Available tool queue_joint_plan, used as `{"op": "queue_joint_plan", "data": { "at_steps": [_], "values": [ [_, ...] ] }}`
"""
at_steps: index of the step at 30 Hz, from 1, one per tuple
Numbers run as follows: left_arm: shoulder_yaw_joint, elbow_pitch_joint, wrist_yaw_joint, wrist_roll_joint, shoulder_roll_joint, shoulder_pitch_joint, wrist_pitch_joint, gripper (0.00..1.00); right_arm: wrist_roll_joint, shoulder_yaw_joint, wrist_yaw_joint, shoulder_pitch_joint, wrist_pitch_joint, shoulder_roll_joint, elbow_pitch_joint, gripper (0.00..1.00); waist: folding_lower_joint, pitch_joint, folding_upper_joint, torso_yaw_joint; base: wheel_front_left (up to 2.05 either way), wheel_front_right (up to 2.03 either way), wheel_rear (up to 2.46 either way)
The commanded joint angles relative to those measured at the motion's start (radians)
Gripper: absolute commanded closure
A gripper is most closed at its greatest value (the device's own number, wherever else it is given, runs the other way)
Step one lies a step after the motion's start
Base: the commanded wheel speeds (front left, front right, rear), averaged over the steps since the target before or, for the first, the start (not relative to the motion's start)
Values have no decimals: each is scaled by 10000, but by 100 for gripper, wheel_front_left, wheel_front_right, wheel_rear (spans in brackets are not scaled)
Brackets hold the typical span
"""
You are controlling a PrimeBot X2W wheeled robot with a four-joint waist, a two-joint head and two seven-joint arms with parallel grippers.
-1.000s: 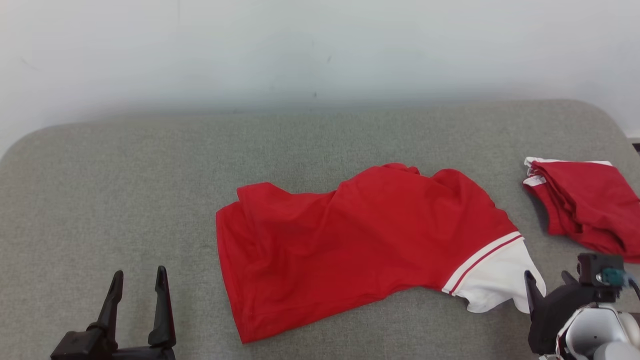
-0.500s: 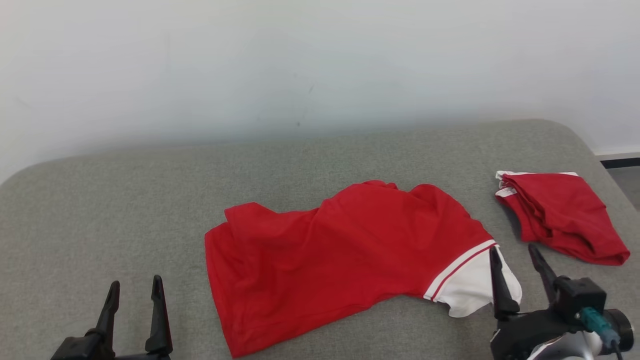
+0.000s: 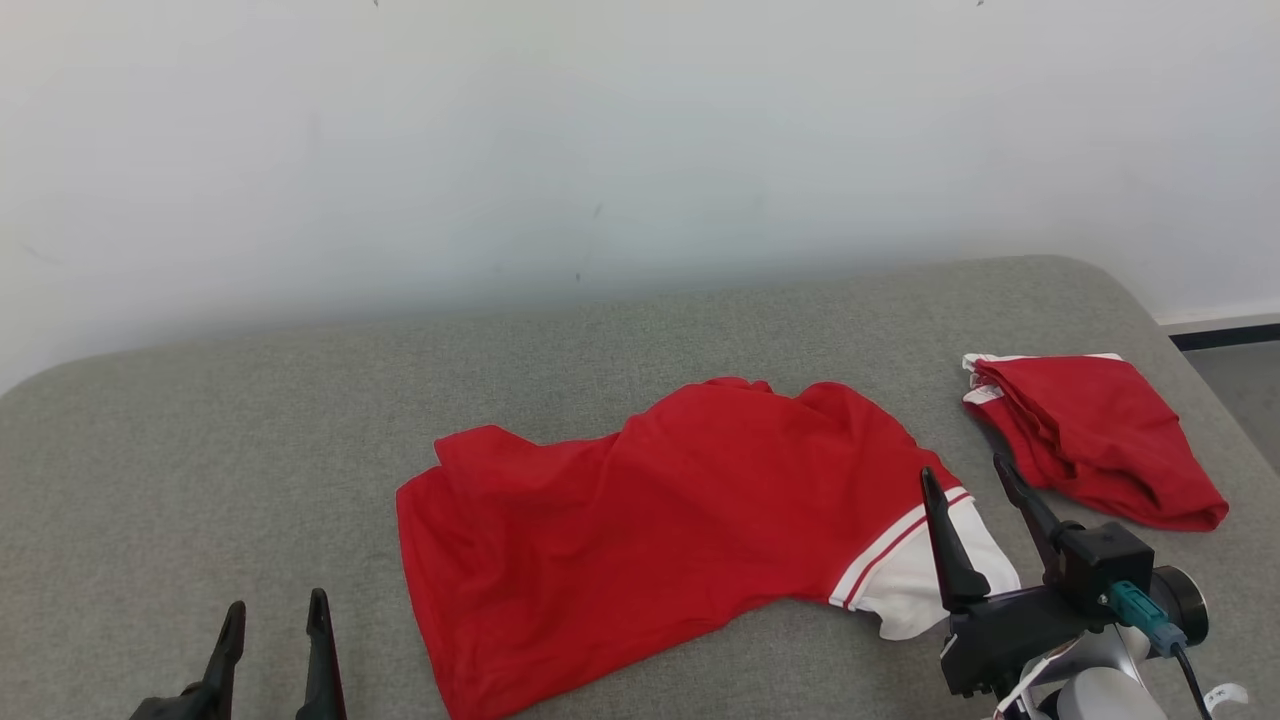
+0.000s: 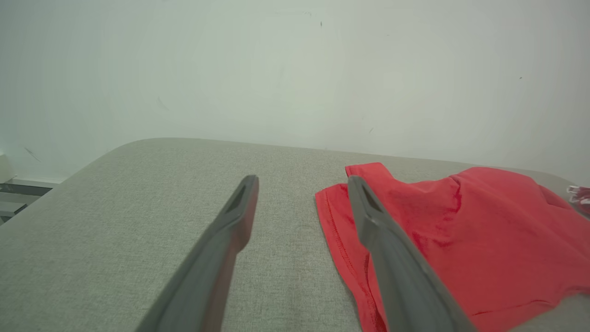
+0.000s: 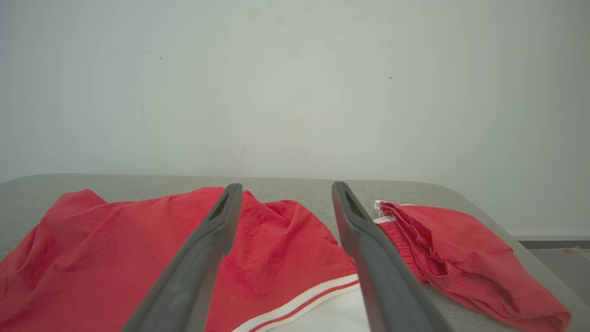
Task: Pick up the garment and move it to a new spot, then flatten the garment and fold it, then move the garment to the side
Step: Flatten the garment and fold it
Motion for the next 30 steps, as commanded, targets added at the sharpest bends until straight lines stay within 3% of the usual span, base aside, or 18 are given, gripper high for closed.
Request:
{"op": "queue_joint_plan", "data": {
  "at_steps": [1,25,30],
  "values": [
    [37,21,-1,-13,2,107,-3,0,113,39,-30,-100,-58,-77,102,0,0,-18,1,26,0,0,0],
    [-109,-26,107,-16,2,177,-2,0,279,87,-30,-110,-23,-54,525,0,0,111,1,102,0,0,0],
    [-467,382,-49,-56,2,-53,209,0,310,-12,-30,-245,975,-196,748,0,0,199,1,150,0,0,0]
  ]
}}
